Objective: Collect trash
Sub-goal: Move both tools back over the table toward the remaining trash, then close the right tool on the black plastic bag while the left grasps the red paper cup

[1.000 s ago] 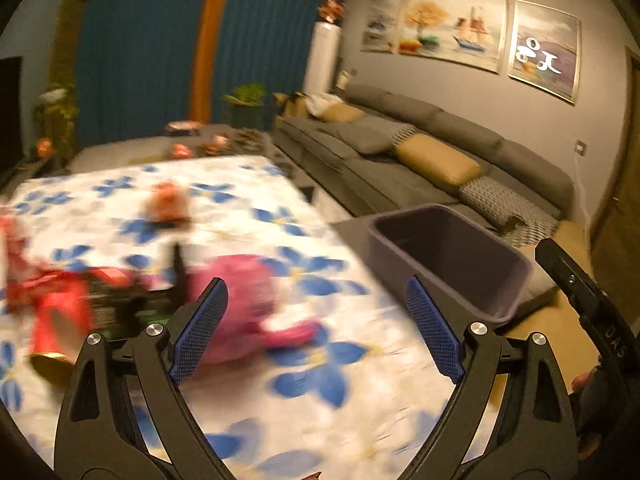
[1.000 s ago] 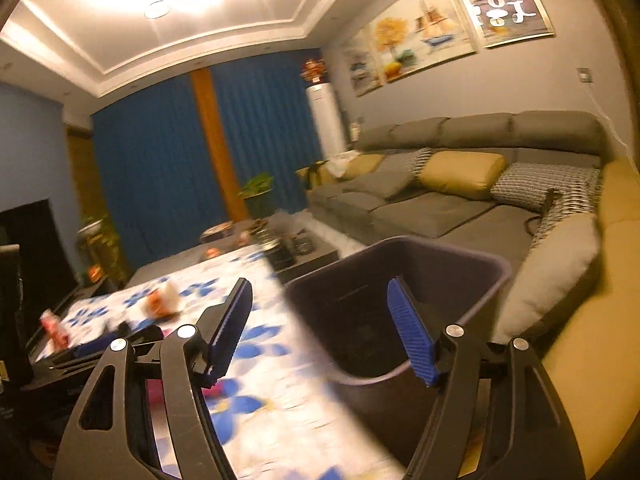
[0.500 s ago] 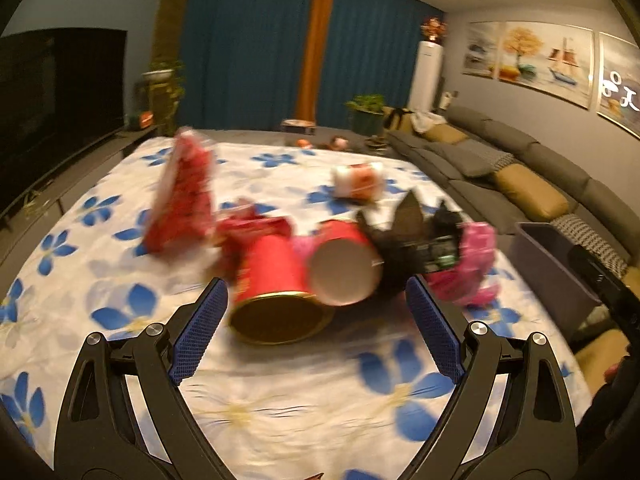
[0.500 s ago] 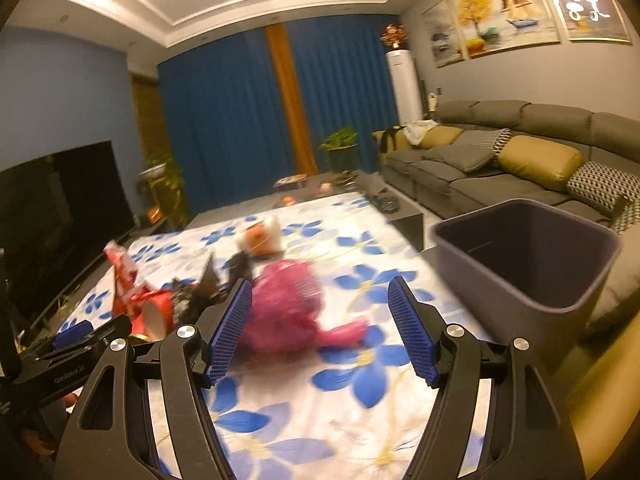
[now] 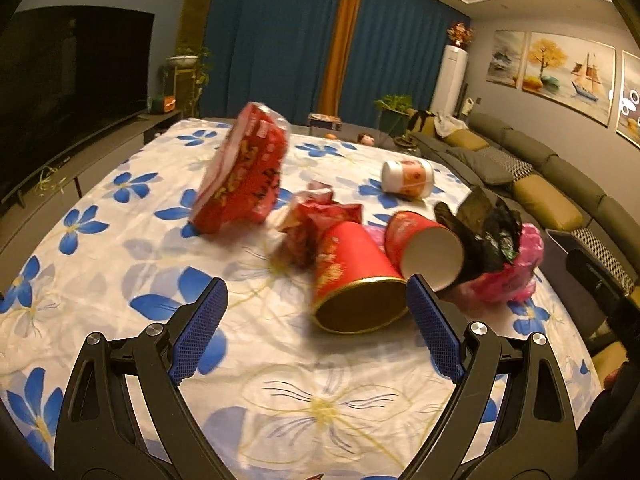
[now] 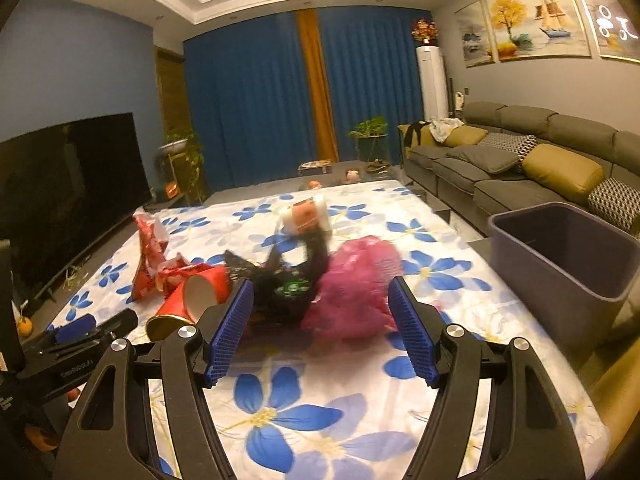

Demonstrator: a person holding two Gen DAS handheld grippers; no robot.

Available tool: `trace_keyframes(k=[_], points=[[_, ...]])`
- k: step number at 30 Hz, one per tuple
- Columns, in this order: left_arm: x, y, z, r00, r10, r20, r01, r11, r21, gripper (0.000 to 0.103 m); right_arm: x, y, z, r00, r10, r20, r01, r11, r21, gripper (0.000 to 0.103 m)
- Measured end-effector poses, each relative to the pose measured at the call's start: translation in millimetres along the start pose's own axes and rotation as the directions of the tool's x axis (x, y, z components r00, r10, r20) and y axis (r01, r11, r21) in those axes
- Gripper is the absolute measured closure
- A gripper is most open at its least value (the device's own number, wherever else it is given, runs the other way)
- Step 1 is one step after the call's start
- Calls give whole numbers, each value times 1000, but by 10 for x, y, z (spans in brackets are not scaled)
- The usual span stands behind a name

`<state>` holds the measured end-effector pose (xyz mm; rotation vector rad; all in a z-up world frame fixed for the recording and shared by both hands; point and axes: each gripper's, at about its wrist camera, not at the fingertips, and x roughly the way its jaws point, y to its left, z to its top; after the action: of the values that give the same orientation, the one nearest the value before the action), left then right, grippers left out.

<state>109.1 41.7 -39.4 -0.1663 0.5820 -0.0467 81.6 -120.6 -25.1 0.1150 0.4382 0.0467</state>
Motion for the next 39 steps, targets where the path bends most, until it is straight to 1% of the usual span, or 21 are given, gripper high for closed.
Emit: trace_keyframes(k=[2, 7, 9, 17, 22, 24, 25, 27, 28, 30, 34, 37, 39], points=[[2, 51, 11, 1000, 7, 4, -7, 1000, -6, 14, 74, 65, 5, 1000, 12, -10, -12, 1000, -10, 34], [44, 122, 8, 1000, 17, -6, -17, 1000, -8, 14, 313, 205, 16, 998, 38, -43, -40, 999, -29, 41], [69, 139, 7, 1000, 17, -12, -17, 1000, -3, 14, 412, 247, 10, 997, 42, -61, -44, 998, -34, 48], [136, 146, -7, 1000, 11, -25, -11, 1000, 15, 14, 679, 316, 12, 992, 59, -109, -64, 997, -41, 59], [204, 114, -27, 999, 3, -42, -1, 1000, 30, 14, 815, 339, -25, 987, 66, -147, -74, 996, -48, 76], [231, 99, -30, 999, 4, -46, -3, 999, 34, 14, 835, 345, -32, 986, 68, -151, -77, 996, -52, 87], [240, 93, -31, 999, 5, -46, -3, 999, 37, 14, 838, 343, -38, 986, 66, -151, -76, 996, -56, 89], [257, 62, -39, 999, 6, -47, -4, 999, 47, 14, 840, 345, -51, 986, 66, -150, -75, 995, -59, 97], [268, 53, -41, 999, 8, -47, -6, 999, 53, 14, 838, 340, -53, 987, 64, -147, -74, 996, -59, 99], [291, 27, -47, 999, 10, -53, -7, 998, 65, 14, 803, 321, -40, 990, 65, -128, -73, 996, -52, 101], [321, -15, -33, 998, 17, -55, -12, 997, 83, 14, 679, 268, 21, 994, 70, -84, -74, 996, -40, 102], [369, -46, -27, 997, 15, -73, -8, 995, 97, 14, 568, 224, 80, 996, 72, -49, -73, 997, -32, 102], [401, -79, -18, 997, 16, -79, -7, 994, 111, 20, 505, 198, 114, 997, 75, -31, -76, 997, -27, 102]])
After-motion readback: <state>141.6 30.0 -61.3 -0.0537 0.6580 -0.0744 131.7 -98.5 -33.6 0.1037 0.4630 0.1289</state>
